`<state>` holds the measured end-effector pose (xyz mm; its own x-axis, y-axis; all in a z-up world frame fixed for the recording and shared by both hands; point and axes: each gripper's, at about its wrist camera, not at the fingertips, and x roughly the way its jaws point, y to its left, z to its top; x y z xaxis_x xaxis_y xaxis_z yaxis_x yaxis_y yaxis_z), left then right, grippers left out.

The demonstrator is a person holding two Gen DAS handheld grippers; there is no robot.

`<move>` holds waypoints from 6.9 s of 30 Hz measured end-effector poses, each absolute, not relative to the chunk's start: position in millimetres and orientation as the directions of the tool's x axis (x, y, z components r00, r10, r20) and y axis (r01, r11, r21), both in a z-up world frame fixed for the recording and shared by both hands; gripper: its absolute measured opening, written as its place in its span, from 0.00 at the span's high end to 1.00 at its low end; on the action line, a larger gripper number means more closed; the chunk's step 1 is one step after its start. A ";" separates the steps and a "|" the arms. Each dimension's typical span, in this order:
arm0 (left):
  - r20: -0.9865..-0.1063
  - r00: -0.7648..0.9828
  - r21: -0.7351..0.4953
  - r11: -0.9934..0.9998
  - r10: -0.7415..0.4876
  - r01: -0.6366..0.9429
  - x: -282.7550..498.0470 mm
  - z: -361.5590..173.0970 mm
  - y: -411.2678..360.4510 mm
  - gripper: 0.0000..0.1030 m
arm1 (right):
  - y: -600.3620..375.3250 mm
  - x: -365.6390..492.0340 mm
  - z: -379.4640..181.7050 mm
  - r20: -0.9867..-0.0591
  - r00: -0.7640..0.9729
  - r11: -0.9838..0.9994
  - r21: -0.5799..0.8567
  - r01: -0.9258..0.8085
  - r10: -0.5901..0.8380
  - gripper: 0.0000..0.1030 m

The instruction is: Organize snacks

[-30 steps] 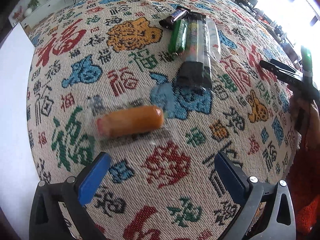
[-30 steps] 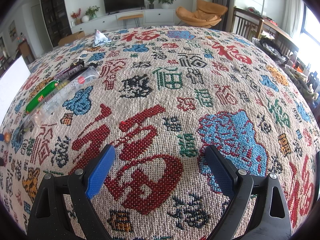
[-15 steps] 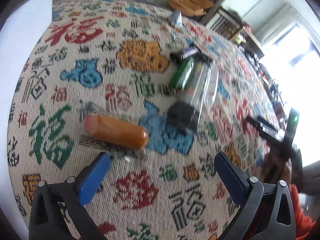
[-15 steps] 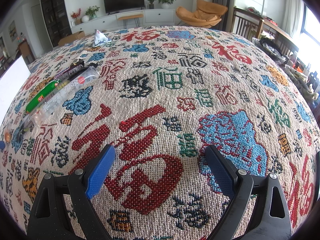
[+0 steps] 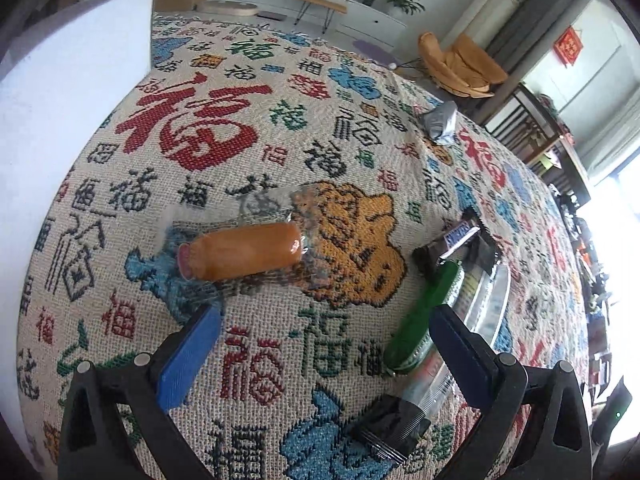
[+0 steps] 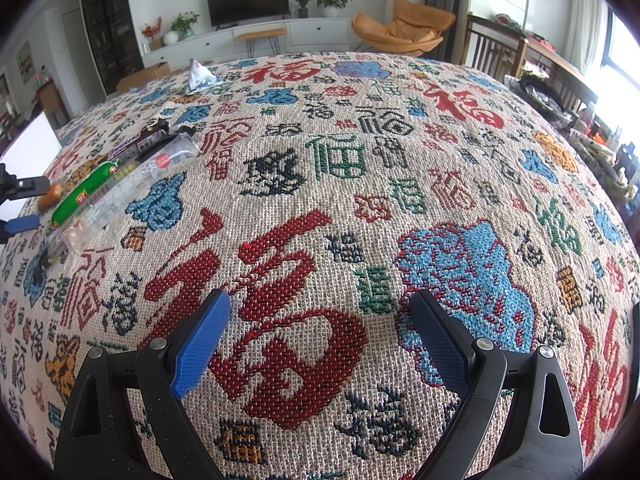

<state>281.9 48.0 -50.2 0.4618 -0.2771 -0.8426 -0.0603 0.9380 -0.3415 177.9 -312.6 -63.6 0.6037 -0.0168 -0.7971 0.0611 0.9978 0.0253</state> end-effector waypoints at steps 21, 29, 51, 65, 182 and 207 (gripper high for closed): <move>-0.859 0.505 0.280 0.754 -0.079 0.594 304.6 -55.8 24.4 0.00 | -311.9 178.3 -63.8 -0.797 0.603 0.998 0.023 0.060 -0.018 0.09; -0.874 0.439 0.016 0.890 -0.208 0.455 306.8 -57.4 46.8 0.30 | -311.8 178.3 -63.8 -0.797 0.603 0.998 0.024 0.060 -0.017 0.08; -0.740 0.604 -0.294 0.950 -0.296 0.106 130.5 -21.5 96.4 0.74 | -302.4 173.0 -53.6 -0.783 0.602 0.974 0.225 0.039 0.157 0.11; -0.670 0.637 -0.396 0.909 -0.381 0.127 76.9 -17.1 113.0 0.74 | -195.5 302.9 -53.5 -0.852 0.429 0.921 0.377 0.102 0.301 0.59; -0.808 0.589 0.001 0.999 -0.019 0.034 205.1 -70.0 55.8 0.00 | -283.1 171.5 -64.9 -0.795 0.607 1.000 0.008 0.013 -0.002 0.12; -0.808 0.588 0.001 0.999 -0.019 0.034 205.4 -69.8 55.5 0.00 | -283.1 171.6 -65.0 -0.795 0.607 1.000 0.009 0.014 -0.002 0.12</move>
<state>205.4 55.5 -69.8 0.5885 -0.0191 -0.8083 0.0339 0.9994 0.0010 171.6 -283.1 -65.0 0.6071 -0.0016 -0.7946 0.0145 0.9999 0.0091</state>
